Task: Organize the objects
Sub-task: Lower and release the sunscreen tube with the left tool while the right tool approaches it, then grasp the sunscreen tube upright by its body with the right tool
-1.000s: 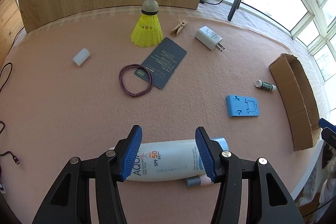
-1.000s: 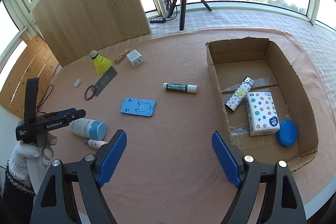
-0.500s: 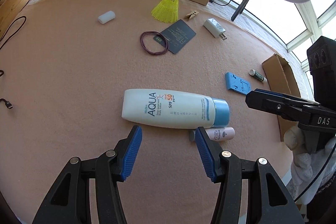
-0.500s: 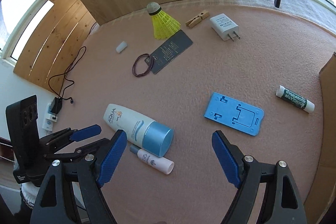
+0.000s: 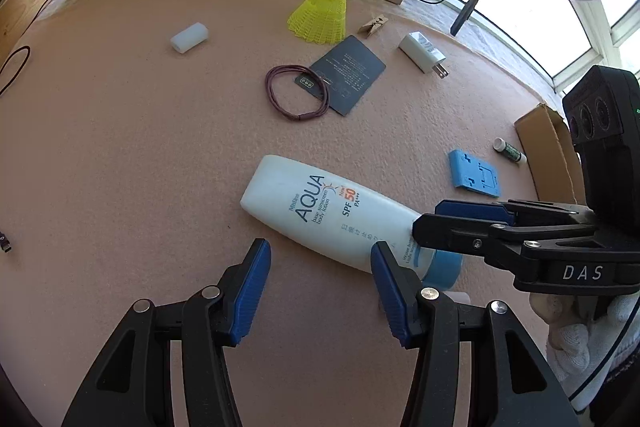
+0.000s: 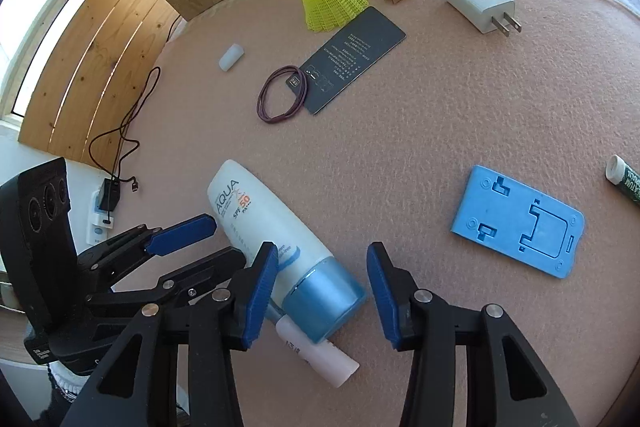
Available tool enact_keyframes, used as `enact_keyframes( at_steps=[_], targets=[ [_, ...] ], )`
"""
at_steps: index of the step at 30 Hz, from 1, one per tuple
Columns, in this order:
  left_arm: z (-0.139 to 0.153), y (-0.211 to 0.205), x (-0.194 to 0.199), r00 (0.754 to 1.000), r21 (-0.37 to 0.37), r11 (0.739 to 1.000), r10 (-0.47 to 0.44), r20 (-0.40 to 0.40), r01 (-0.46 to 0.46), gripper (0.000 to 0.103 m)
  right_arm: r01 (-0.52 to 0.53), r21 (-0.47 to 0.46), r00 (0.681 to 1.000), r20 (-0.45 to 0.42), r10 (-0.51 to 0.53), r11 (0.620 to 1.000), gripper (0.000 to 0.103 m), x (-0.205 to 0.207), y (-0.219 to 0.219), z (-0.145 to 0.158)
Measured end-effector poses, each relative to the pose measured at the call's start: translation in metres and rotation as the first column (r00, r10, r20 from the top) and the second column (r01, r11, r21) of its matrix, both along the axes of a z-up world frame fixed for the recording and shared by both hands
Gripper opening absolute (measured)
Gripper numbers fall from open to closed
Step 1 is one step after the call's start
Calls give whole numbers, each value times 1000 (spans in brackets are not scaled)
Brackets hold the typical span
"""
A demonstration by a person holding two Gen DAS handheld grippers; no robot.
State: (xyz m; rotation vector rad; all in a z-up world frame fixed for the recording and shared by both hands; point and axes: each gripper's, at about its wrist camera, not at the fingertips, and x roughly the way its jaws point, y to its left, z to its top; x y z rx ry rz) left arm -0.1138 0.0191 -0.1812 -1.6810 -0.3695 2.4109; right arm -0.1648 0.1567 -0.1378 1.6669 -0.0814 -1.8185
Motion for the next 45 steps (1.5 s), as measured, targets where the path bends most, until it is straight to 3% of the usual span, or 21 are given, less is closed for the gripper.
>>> enact_keyframes(
  at_steps=[11,15,18,21,35,37,40,45],
  targets=[
    [1,9,-41,998,-11,999,-52,-20,52,55,-5,-24,999,34,6,1000,43,8,3,-3],
    [-1,-3,-34,1000,21,999,-28,-14,29,55,39,-23,999,4,-39,999,45,1,14,2],
    [-3,-5,-23,999,55,998,-37,-4,37,57,68,-7,998,-1,-68,998,57,-8,18,-1],
    [-6,5,-16,998,91,994,-63,9,62,67,73,-28,997,32,-72,997,57,-15,16,-6],
    [-14,40,-18,997,129,989,-78,26,74,67,-46,54,999,-16,47,997,57,-9,-23,-6],
    [-14,42,-18,996,140,987,-79,30,74,62,-62,64,998,-21,63,996,55,-8,-28,-5],
    [-15,46,-19,996,142,987,-79,32,74,55,-80,64,997,-3,81,995,41,-4,-33,-7],
    [-7,51,-14,997,150,986,-73,16,69,54,-25,40,1000,-8,25,999,39,1,-21,-1]
  ],
)
